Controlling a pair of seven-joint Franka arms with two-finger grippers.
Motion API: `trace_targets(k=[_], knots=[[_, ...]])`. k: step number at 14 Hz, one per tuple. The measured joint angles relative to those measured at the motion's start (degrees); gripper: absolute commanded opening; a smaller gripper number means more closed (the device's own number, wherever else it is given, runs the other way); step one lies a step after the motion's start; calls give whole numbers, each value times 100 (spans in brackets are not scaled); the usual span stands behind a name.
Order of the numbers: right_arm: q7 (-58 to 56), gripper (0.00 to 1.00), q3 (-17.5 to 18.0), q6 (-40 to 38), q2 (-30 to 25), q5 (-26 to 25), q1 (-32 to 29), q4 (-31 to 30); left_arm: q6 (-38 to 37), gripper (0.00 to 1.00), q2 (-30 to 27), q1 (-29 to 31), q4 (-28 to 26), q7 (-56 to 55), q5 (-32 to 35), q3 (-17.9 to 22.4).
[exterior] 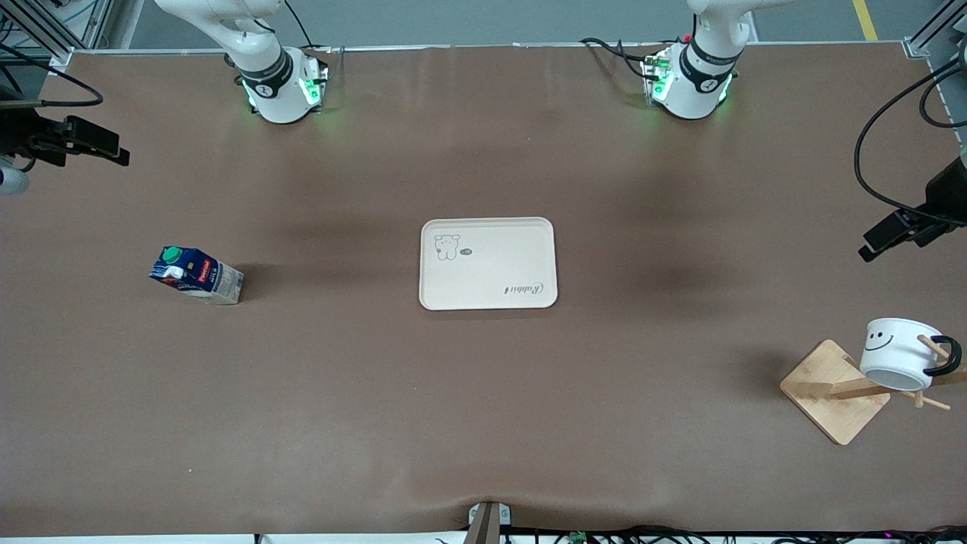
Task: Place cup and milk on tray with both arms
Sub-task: 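Move the left gripper toward the white mug on the wooden stand, then lower the left gripper and grasp the white mug's rim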
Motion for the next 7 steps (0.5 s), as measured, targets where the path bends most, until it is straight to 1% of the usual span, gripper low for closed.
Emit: trace_targets(k=[4, 7], knots=[[0, 100, -1, 1, 25, 0, -1, 0, 1600, 100, 3, 225, -864, 0, -134, 1], [0, 100, -2, 1, 33, 0, -3, 0, 2403, 100, 41, 230, -1201, 0, -135, -5]])
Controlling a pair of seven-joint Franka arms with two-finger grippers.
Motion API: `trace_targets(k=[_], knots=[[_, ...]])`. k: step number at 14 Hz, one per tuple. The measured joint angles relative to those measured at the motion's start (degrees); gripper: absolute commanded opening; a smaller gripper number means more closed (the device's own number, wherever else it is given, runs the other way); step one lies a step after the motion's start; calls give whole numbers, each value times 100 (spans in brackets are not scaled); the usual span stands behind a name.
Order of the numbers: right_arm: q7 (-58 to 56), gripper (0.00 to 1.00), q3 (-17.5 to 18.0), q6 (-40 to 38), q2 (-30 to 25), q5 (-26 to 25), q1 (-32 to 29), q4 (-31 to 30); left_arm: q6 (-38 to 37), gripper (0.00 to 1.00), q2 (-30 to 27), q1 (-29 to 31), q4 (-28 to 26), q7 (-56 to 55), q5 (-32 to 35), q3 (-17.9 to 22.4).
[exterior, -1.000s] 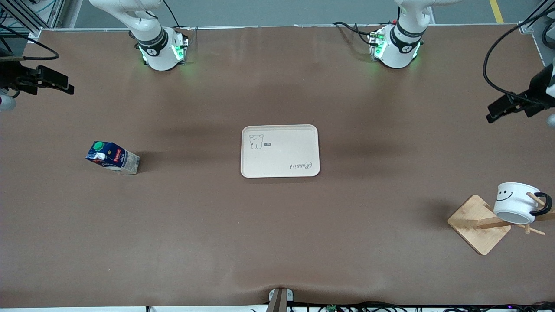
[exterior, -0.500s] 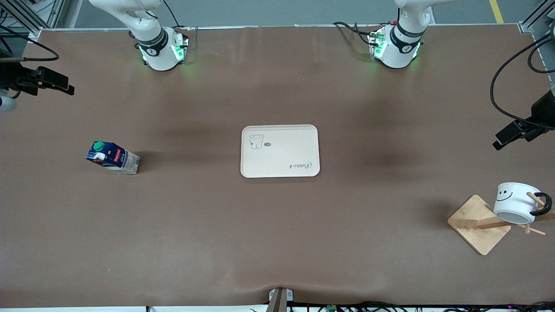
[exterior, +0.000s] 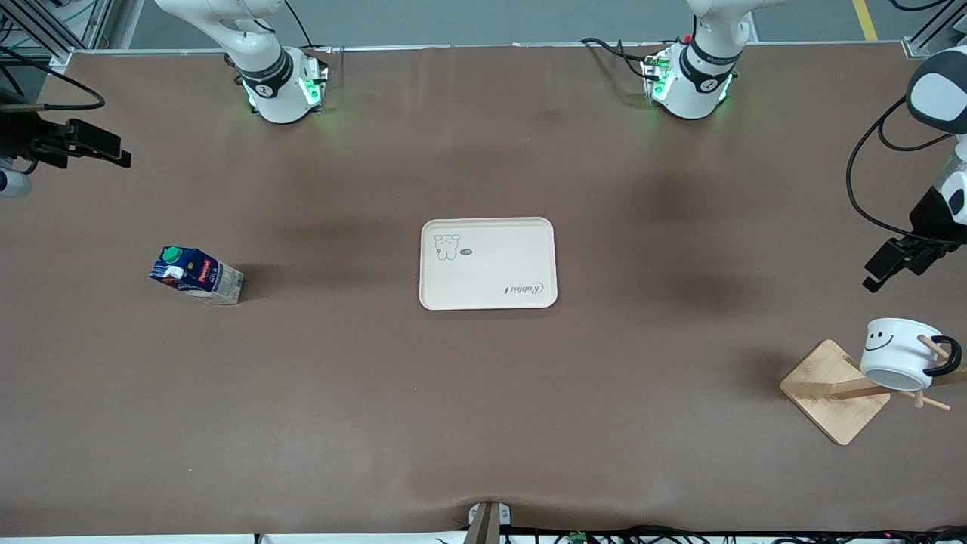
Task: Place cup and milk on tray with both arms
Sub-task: 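Lower the left gripper and grasp the white mug's rim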
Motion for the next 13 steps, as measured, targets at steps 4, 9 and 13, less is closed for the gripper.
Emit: trace_targets(k=[4, 9, 13], knots=[[0, 100, 3, 1, 40, 0, 3, 0, 825, 88, 296, 0, -100, 0, -22, 0], [0, 100, 4, -2, 58, 0, 3, 0, 1721, 78, 710, -1, -90, 25, -22, -13], [-1, 100, 9, -2, 61, 1, 6, 0, 2102, 61, 1011, -9, 52, 153, -22, -22]])
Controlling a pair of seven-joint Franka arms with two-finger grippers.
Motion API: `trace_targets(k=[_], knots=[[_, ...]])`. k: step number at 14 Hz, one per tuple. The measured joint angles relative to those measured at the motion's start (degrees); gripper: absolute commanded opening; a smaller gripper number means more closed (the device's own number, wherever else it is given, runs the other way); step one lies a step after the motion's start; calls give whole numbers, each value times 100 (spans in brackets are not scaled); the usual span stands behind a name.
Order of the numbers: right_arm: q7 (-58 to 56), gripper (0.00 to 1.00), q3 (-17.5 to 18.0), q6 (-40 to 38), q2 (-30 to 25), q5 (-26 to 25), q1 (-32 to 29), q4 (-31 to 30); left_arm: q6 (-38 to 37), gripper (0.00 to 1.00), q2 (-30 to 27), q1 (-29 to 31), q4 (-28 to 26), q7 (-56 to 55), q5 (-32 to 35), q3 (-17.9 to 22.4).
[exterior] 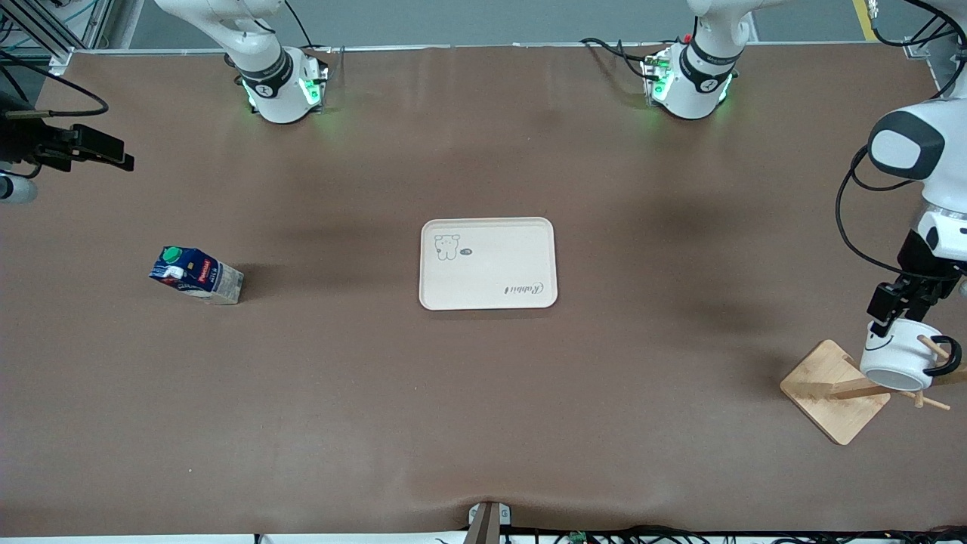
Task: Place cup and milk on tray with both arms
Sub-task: 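Lower the left gripper and grasp the white mug's rim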
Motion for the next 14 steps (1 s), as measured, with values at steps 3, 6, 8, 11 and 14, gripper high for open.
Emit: trace_targets(k=[3, 6, 8, 11, 14], knots=[[0, 100, 2, 0, 1, 0, 0, 0, 178, 54, 140, -4, 79, 117, 0, -4], [0, 100, 3, 3, 1, 1, 0, 0, 212, 43, 168, -12, 99, 122, 0, -15], [0, 100, 4, 4, 1, 1, 1, 0, 212, 33, 174, -14, 103, 123, 0, -28], [0, 100, 4, 4, 1, 1, 1, 0, 216, 16, 176, -29, 117, 123, 0, -62], [0, 100, 5, 4, 1, 1, 1, 0, 221, 0, 166, -41, 132, 123, 0, -167]])
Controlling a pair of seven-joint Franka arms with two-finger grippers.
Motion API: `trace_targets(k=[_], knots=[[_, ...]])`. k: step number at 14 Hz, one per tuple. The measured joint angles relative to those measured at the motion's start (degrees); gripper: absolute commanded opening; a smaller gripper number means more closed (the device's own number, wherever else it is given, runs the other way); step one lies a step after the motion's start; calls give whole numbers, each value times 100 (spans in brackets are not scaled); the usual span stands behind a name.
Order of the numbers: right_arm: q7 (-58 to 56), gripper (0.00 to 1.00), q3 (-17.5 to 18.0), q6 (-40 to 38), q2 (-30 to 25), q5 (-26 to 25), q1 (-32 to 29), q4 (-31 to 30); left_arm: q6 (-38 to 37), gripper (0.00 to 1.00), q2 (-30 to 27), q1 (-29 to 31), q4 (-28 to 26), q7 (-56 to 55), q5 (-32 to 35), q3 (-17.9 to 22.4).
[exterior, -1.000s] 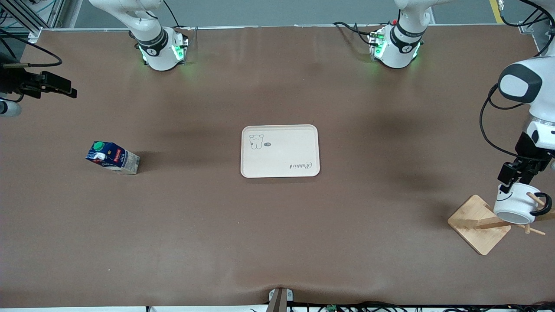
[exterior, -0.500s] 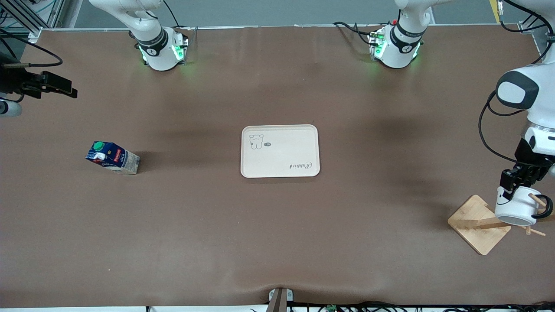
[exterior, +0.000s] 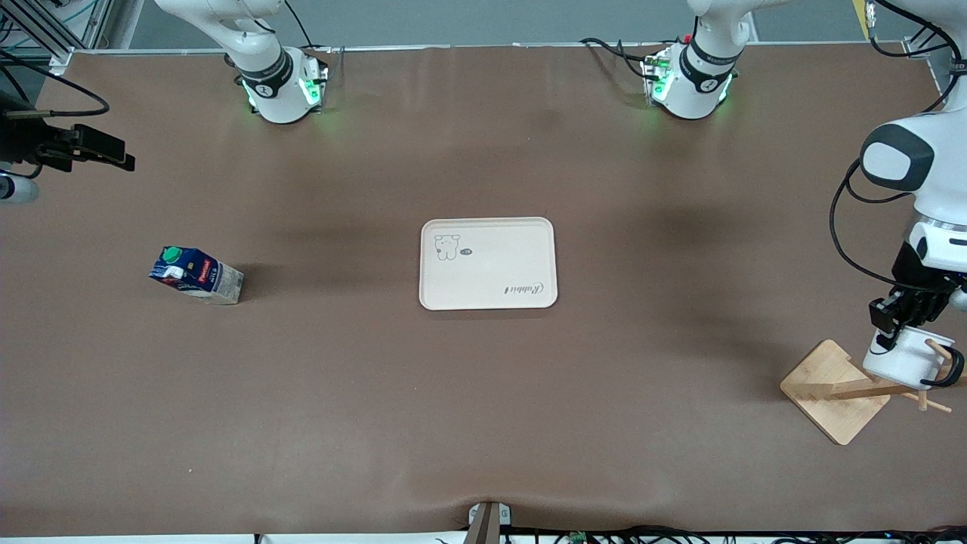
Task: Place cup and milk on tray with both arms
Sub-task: 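Lower the left gripper and grasp the white mug's rim, then lift the mug off the stand and carry it toward the tray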
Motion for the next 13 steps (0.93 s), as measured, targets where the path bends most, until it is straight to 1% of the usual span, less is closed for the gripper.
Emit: trace_targets(k=[6, 10, 13], knots=[[0, 100, 1, 0, 0, 0, 0, 0, 19, 0, -8, 7, 16, 0, 0, -111], [0, 100, 1, -5, 0, 0, 0, 0, -37, 0, -238, 30, -74, -34, 0, -382], [0, 100, 0, -5, 0, 0, -1, 0, -429, 0, -396, 10, -98, -81, 0, -679]])
